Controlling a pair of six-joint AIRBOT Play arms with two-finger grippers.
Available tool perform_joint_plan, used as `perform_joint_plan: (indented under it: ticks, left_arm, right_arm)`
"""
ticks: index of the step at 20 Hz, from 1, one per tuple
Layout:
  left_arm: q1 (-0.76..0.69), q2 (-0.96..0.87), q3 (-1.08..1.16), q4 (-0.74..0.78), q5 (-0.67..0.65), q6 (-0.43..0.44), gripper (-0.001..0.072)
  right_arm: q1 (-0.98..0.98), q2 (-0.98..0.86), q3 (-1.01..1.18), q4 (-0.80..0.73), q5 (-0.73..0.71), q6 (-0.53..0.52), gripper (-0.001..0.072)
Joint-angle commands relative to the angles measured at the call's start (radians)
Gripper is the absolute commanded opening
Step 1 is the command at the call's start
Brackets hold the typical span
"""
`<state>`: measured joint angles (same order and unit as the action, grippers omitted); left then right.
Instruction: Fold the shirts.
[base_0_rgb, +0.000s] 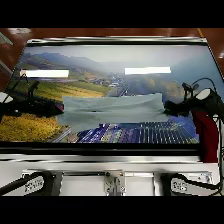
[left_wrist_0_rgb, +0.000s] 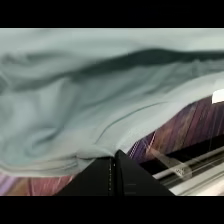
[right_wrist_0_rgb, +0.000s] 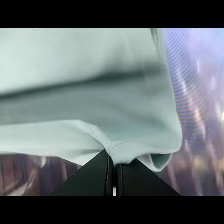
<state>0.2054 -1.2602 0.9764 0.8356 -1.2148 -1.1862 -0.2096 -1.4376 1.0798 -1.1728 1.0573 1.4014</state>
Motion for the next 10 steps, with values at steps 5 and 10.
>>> perform_joint_plan:
  ticks: [5, 10]
  left_arm:
    - [-0.006, -0.35, 0.344, 0.0, 0.024, -0.06, 0.0035]
    - [-0.01, -0.516, 0.418, 0.001, 0.025, -0.129, 0.0035]
  right_arm:
    - [0.119, -0.252, 0.312, -0.109, -0.13, 0.157, 0.0059]
    - [0.119, -0.33, 0.346, -0.112, -0.144, 0.167, 0.0059]
